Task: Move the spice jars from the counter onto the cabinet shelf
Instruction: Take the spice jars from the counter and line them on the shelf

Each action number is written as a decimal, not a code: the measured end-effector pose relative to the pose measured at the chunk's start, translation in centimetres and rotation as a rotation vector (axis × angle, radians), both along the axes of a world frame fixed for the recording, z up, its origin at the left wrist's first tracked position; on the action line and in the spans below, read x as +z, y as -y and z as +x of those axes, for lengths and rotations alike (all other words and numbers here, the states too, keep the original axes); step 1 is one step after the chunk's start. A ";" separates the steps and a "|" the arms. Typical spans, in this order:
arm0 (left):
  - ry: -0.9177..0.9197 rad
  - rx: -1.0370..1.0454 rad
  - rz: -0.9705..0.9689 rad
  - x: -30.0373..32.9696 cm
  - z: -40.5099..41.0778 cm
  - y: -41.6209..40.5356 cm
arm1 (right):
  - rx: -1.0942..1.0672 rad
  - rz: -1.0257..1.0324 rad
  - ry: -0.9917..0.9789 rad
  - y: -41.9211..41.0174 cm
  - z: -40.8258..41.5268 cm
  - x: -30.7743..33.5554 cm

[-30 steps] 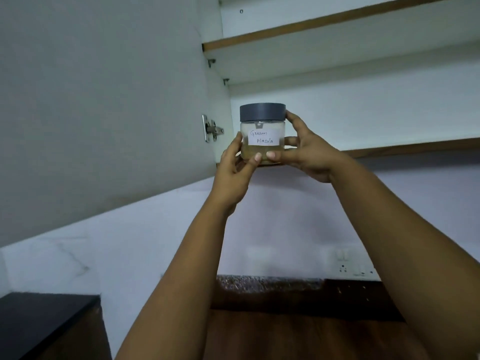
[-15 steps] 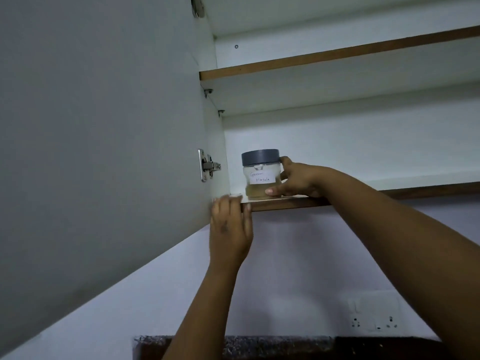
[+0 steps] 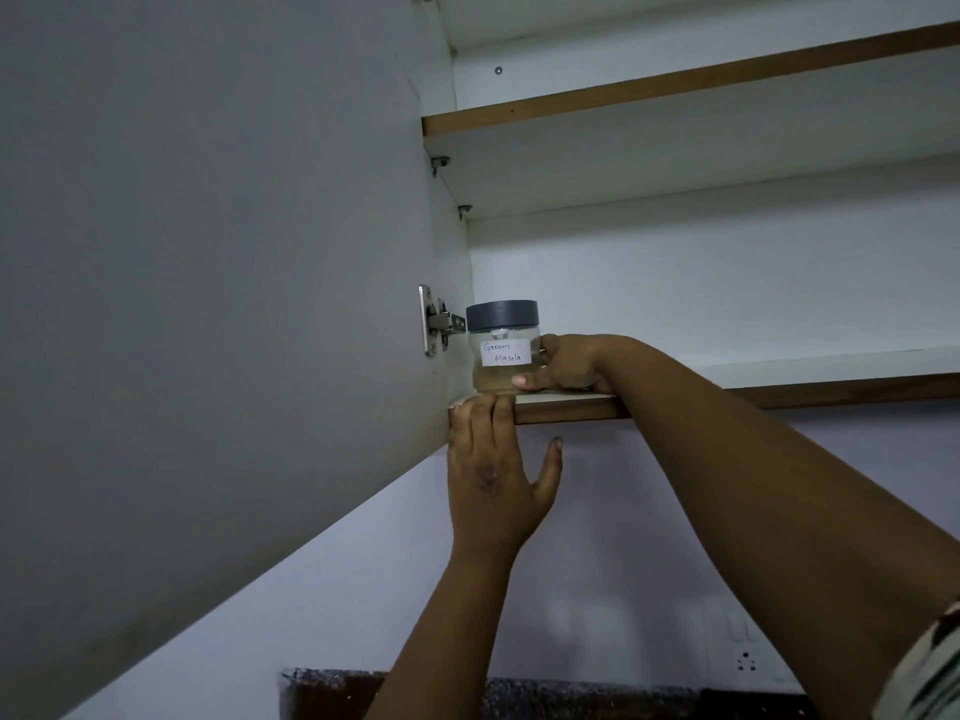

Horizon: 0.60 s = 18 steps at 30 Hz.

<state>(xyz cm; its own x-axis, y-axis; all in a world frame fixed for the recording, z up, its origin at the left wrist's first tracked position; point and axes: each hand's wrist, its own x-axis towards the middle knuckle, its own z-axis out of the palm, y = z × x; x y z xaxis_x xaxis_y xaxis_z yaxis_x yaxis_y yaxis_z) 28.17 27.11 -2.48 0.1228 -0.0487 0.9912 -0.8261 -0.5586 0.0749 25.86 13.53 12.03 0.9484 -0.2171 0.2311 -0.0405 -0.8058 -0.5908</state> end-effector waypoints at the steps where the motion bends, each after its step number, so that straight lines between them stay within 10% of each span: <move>1: 0.003 -0.003 -0.004 0.0 0.0 0.0 | -0.001 -0.021 0.009 0.0 0.0 -0.2; 18: -0.006 -0.004 0.001 -0.2 -0.2 -0.3 | -0.052 -0.266 -0.030 -0.9 -0.8 -0.3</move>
<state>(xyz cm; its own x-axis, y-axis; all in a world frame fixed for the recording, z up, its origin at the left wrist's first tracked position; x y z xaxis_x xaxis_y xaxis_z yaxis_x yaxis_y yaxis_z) 27.97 27.43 -2.64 0.1283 -0.0501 0.9905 -0.8276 -0.5557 0.0791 25.10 14.42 11.71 0.9448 -0.2016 0.2583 -0.1007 -0.9288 -0.3567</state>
